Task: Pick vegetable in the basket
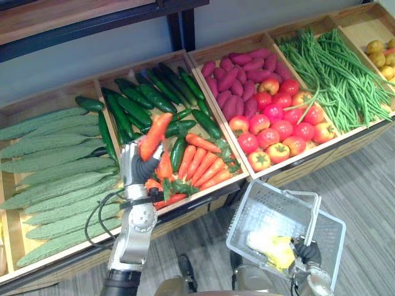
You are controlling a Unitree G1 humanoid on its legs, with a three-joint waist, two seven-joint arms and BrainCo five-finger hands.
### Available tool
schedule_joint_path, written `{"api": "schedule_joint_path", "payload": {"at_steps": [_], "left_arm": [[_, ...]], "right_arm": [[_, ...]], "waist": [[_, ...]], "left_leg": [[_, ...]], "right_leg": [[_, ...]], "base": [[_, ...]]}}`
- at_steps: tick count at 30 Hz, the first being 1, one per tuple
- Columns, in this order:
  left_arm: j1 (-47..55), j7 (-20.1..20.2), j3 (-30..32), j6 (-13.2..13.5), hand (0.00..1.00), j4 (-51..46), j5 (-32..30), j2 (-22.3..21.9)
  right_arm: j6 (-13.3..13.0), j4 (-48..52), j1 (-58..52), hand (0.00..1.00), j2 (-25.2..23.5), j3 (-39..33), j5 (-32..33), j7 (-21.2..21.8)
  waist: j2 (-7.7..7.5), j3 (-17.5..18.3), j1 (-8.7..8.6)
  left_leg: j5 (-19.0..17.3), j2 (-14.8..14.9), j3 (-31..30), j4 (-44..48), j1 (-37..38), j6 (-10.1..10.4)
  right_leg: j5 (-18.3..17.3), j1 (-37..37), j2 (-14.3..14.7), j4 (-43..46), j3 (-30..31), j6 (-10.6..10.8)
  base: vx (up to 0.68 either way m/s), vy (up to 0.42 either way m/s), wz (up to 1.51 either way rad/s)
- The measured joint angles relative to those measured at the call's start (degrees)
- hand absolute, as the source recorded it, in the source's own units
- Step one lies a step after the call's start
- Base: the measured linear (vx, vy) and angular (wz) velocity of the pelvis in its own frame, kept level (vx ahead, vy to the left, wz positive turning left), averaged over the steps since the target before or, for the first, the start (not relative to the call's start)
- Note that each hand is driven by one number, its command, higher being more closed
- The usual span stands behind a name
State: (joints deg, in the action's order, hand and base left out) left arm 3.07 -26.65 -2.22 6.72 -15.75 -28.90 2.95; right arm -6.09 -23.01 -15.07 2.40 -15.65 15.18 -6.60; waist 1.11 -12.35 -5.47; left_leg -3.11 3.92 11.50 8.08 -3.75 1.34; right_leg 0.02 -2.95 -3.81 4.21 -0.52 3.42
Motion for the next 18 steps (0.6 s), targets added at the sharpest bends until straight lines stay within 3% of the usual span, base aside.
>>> {"api": "schedule_joint_path", "payload": {"at_steps": [2,5,8,9,10,11,13,14,16,18], "left_arm": [[1.43,-0.47,-0.91,0.69,1.0,-2.59,1.33,-1.13],[3.06,-0.83,-4.3,1.34,1.0,-4.92,2.11,-1.16],[4.26,-0.28,-8.07,2.38,1.0,-6.76,2.41,-1.43],[4.4,0.05,-8.82,2.61,1.0,-6.76,2.59,-1.57],[4.47,0.26,-9.48,2.61,1.0,-6.74,3.53,-1.6],[4.4,0.24,-9.48,2.61,1.0,-6.73,3.58,-1.62],[3.31,0.21,-9.45,2.56,1.0,-6.0,3.65,-1.44],[2.81,0.22,-9.42,2.57,1.0,-5.37,3.65,-1.35],[0.67,0.38,-8.96,2.56,1.0,-2.67,3.69,-1.55],[-1.35,0.32,-8.46,2.72,1.0,-1.57,4.55,-1.45]], "right_arm": [[0.89,2.69,0.23,1.0,-0.41,1.37,0.0,-0.97],[2.06,8.76,-1.15,1.0,-1.87,3.11,-0.02,-1.42],[2.06,16.07,-3.63,1.0,-2.13,3.26,0.92,-3.41],[2.05,18.29,-3.81,1.0,-2.18,3.49,1.29,-3.76],[2.05,21.73,-3.45,1.0,-2.27,5.09,1.33,-4.61],[2.03,22.54,-2.92,1.0,-2.49,5.77,1.28,-4.67],[1.83,23.11,-0.02,1.0,-3.51,8.4,-0.2,-5.16],[1.83,23.02,0.79,1.0,-3.63,9.14,-0.48,-5.35],[1.82,20.29,4.82,1.0,-3.22,9.97,-2.47,-5.69],[1.88,18.77,7.63,1.0,-3.08,9.99,-3.54,-5.9]], "waist": [[0.09,0.06,1.16],[-0.25,0.17,1.45],[-1.01,0.76,1.12],[-1.31,0.99,1.21],[-1.77,1.74,1.39],[-2.09,2.12,1.42],[-3.18,2.89,1.77],[-3.47,3.06,1.79],[-2.83,3.4,1.48],[-2.6,3.54,1.24]], "left_leg": [[-3.12,0.79,-1.57,4.13,-1.9,0.55],[-5.03,1.61,1.52,5.7,-2.01,0.35],[-7.89,3.23,6.54,9.65,-2.67,0.44],[-8.81,4.36,8.9,11.94,-2.87,-0.04],[-10.63,7.14,14.28,14.94,-3.15,-0.57],[-11.12,7.98,16.56,15.59,-3.04,-0.91],[-11.76,10.12,24.15,15.35,-0.94,-1.12],[-11.82,10.2,26.26,14.71,0.22,-1.01],[-12.92,10.96,32.66,14.47,4.25,0.6],[-12.98,11.3,35.19,14.41,5.58,0.93]], "right_leg": [[0.36,-1.12,0.89,0.1,2.64,0.12],[0.16,-2.52,1.23,-0.06,5.86,0.84],[0.73,-4.71,2.33,0.87,10.5,1.66],[1.41,-5.75,3.21,1.45,12.72,2.18],[2.0,-7.73,3.83,1.69,12.6,1.22],[1.65,-8.83,3.11,2.12,9.77,0.42],[-0.28,-12.43,-1.96,7.49,-8.56,-2.24],[-1.28,-12.5,-3.66,9.07,-14.96,-3.75],[-1.69,-10.48,-8.94,10.64,-33.17,-8.71],[-1.76,-10.62,-10.04,12.06,-37.47,-9.46]], "base": [[-0.09,0.001,-0.62],[-0.12,0.039,-0.68],[-0.03,0.082,-0.93],[-0.02,0.084,-1.53],[-0.03,0.082,-1.65],[-0.04,0.087,-1.97],[-0.02,0.045,-1.65],[0.03,0.013,-1.46],[0.09,-0.001,-1.6],[0.09,-0.104,-1.46]]}}
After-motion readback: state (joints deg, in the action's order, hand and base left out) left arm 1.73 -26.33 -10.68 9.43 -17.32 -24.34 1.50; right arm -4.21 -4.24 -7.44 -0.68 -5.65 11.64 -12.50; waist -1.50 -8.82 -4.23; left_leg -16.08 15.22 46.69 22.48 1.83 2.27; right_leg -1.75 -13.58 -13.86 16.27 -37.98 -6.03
